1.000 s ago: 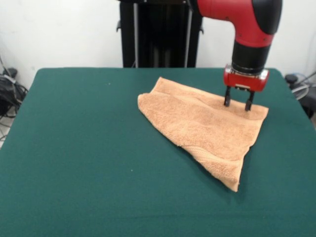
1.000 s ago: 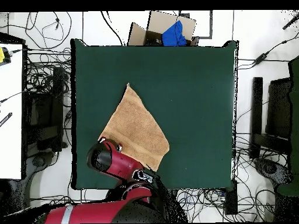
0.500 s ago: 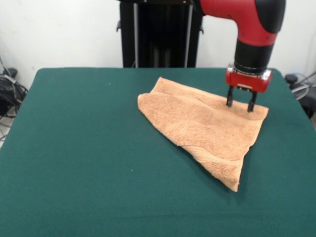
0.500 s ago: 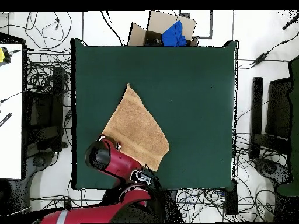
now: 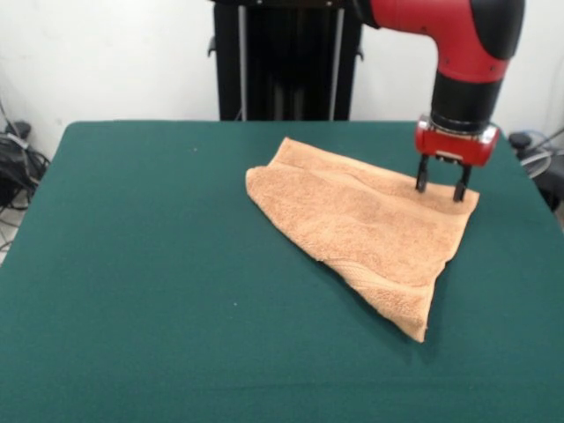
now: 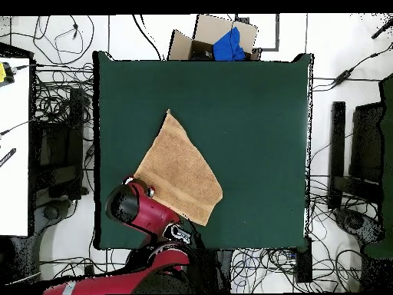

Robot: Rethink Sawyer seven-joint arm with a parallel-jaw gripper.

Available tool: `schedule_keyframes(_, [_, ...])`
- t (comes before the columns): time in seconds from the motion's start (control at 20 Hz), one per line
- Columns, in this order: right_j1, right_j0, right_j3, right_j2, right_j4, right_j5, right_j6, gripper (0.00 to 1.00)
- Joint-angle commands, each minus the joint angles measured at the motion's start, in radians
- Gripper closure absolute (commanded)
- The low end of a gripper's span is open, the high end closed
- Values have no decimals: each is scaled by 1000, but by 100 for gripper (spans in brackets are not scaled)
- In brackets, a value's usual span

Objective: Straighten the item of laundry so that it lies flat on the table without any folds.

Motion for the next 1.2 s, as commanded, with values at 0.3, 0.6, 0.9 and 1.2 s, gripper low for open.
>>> schedule_keyframes(0.3, [51, 17, -97, 62, 69, -97, 346, 0])
schedule_keyframes(0.6, [58, 5, -102, 80, 55, -129, 370, 0])
schedule_keyframes(0.9, [60, -30, -96, 118, 26, -148, 407, 0])
schedule_keyframes(1.2, [70, -44, -104, 136, 22, -156, 419, 0])
